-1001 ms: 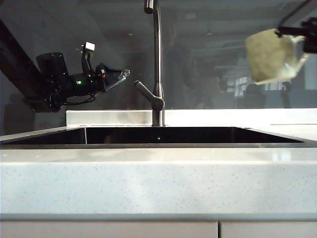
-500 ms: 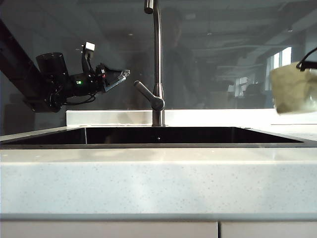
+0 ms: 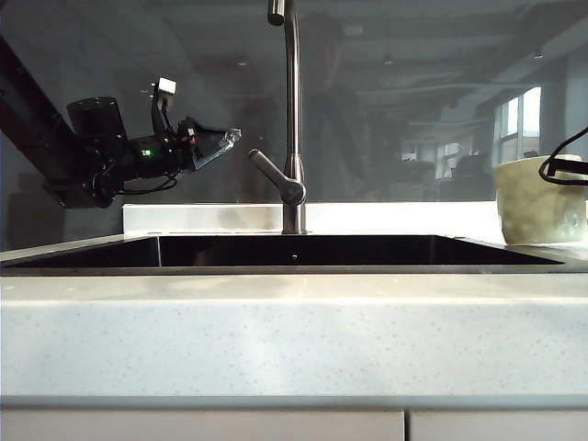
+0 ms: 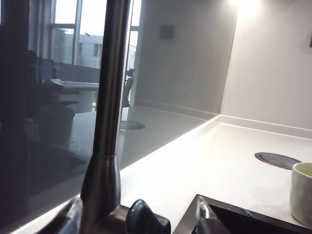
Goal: Pick up the mug next to the sink, go to the faucet to get some water, pour the water into the sink, and finally put the mug back to its place.
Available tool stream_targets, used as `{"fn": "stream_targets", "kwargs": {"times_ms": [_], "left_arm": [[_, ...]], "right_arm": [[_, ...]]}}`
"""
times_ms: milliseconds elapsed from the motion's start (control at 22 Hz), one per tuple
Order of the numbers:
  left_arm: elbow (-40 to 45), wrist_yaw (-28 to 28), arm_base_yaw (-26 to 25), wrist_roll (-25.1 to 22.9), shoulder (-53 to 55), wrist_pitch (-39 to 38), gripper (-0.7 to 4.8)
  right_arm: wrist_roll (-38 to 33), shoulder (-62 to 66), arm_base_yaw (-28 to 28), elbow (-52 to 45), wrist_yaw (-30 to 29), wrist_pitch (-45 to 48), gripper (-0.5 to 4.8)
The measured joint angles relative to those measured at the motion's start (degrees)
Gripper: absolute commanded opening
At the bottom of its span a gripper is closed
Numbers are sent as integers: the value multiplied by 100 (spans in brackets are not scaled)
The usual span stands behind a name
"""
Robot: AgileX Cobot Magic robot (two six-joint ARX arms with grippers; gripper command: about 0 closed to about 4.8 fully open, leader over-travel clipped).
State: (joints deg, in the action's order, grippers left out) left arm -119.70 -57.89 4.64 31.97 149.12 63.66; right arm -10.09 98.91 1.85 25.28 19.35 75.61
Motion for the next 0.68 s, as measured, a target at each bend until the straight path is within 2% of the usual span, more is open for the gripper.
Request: {"fn": "stream_targets", "kwargs": {"times_ms": [409, 682], "left_arm": [[0, 0, 0, 0, 0, 0, 296], [0, 0, 0, 0, 0, 0, 296]], "right_arm": [[0, 4, 0, 0, 0, 2, -5], [0, 4, 0, 0, -4, -4, 46]]}}
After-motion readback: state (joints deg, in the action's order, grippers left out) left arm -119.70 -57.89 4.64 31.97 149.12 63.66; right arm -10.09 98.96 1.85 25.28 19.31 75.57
